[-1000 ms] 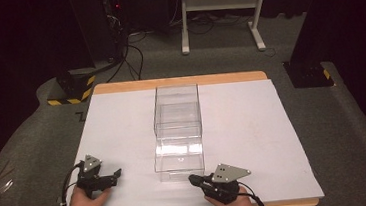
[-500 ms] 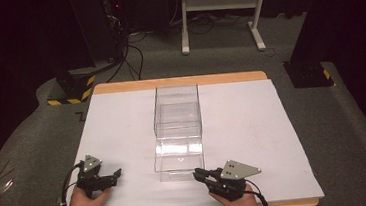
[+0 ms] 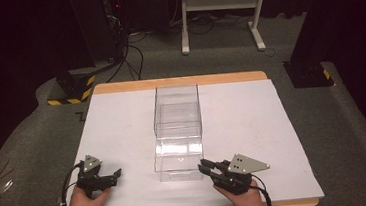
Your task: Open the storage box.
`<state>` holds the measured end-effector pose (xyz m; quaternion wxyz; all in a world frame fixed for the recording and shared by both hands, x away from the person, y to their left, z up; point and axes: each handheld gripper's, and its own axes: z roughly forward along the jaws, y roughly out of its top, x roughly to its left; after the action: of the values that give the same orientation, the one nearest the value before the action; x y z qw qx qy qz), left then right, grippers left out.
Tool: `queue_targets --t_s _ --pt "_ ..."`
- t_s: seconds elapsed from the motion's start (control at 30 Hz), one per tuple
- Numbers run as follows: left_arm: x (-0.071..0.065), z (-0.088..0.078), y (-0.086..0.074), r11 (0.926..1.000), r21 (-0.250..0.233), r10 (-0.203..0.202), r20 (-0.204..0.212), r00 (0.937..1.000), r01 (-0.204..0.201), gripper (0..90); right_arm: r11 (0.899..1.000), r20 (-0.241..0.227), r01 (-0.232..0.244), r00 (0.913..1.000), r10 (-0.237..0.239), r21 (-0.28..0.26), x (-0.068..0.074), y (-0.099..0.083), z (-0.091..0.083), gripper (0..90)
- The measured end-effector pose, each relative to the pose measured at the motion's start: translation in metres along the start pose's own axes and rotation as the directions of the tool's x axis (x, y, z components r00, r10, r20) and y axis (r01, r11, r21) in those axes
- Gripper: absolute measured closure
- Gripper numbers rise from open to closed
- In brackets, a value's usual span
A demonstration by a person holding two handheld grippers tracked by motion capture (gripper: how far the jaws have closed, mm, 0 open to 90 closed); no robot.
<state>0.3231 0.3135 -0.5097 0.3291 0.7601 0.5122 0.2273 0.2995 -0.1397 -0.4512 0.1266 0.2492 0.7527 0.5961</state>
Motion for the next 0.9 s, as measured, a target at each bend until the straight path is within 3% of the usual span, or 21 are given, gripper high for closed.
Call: queue_targets --t_s 0.1,0.2,0.23,0.37,0.4,0.43,0.47,0.5,0.53,0.6,0.63,0.67,0.7,0.8,0.83,0.87,0.9 --pt "0.000 0.000 0.000 1.0000 0.000 -0.001 0.000 1.0000 0.001 12.1 1.000 0.030 -0.004 0.9996 0.004 -0.012 -0.005 0.001 -0.004 73.1" --pt "0.000 0.000 0.000 1.0000 0.000 0.002 0.000 1.0000 -0.002 12.1 1.000 0.104 0.008 0.9946 -0.007 -0.010 -0.015 0.000 -0.010 69.5" --pt "0.000 0.000 0.000 1.0000 0.000 0.002 0.000 1.0000 -0.002 12.1 1.000 0.104 0.008 0.9946 -0.007 -0.010 -0.015 0.000 -0.010 69.5" --pt "0.000 0.000 0.000 1.0000 0.000 0.002 0.000 1.0000 -0.002 12.1 1.000 0.180 -0.005 0.9837 0.005 -0.004 -0.029 -0.004 -0.017 65.0" --pt "0.000 0.000 0.000 1.0000 0.000 -0.001 0.000 1.0000 0.001 12.1 1.000 0.208 -0.005 0.9782 0.004 0.003 -0.033 -0.005 -0.019 63.6" --pt "0.000 0.000 0.000 1.0000 0.000 0.002 -0.001 1.0000 -0.002 12.1 1.000 0.268 -0.005 0.9633 -0.002 0.024 -0.041 -0.008 -0.024 62.0" --pt "0.000 0.000 0.000 1.0000 0.000 0.002 -0.001 1.0000 -0.002 12.1 1.000 0.268 -0.005 0.9633 -0.002 0.024 -0.041 -0.008 -0.024 62.0" --pt "0.000 0.000 0.000 1.0000 0.000 0.002 -0.001 1.0000 -0.002 12.0 0.999 0.312 -0.001 0.9500 -0.013 0.044 -0.047 -0.011 -0.027 60.3" --pt "0.000 0.000 0.000 1.0000 0.000 0.000 0.000 1.0000 0.000 12.0 0.999 0.312 -0.001 0.9500 -0.013 0.044 -0.047 -0.011 -0.027 60.3" --pt "0.000 0.000 0.000 1.0000 0.000 -0.001 0.000 1.0000 0.001 12.1 0.998 0.355 0.001 0.9347 -0.026 0.071 -0.055 -0.016 -0.030 57.7" --pt "0.000 0.000 0.000 1.0000 0.000 0.002 0.000 1.0000 -0.002 12.1 0.995 0.390 -0.001 0.9201 -0.038 0.100 -0.062 -0.020 -0.034 56.3" --pt "0.000 0.000 0.000 1.0000 0.000 0.002 0.000 1.0000 -0.002 12.1 0.995 0.390 -0.001 0.9201 -0.038 0.100 -0.062 -0.020 -0.034 56.3" --pt "0.000 0.000 0.000 1.0000 0.000 0.002 0.000 1.0000 -0.002 12.1 0.994 0.403 -0.002 0.9139 -0.044 0.112 -0.066 -0.023 -0.035 55.6" --pt "0.000 0.000 0.000 1.0000 -0.001 0.000 -0.001 1.0000 0.000 12.1 0.986 0.449 -0.008 0.8911 -0.069 0.167 -0.075 -0.031 -0.039 52.9" --pt "0.000 0.000 0.000 1.0000 0.000 0.002 0.000 1.0000 -0.002 12.1 0.982 0.470 -0.029 0.8805 -0.064 0.189 -0.081 -0.036 -0.040 51.0" --pt "0.000 0.000 0.000 1.0000 -0.001 0.000 -0.001 1.0000 0.000 12.1 0.982 0.470 -0.029 0.8805 -0.064 0.189 -0.081 -0.036 -0.040 51.0" --pt "0.000 0.000 0.000 1.0000 -0.001 0.000 -0.001 1.0000 0.000 12.1 0.976 0.491 -0.052 0.8690 -0.061 0.213 -0.085 -0.040 -0.040 50.4"
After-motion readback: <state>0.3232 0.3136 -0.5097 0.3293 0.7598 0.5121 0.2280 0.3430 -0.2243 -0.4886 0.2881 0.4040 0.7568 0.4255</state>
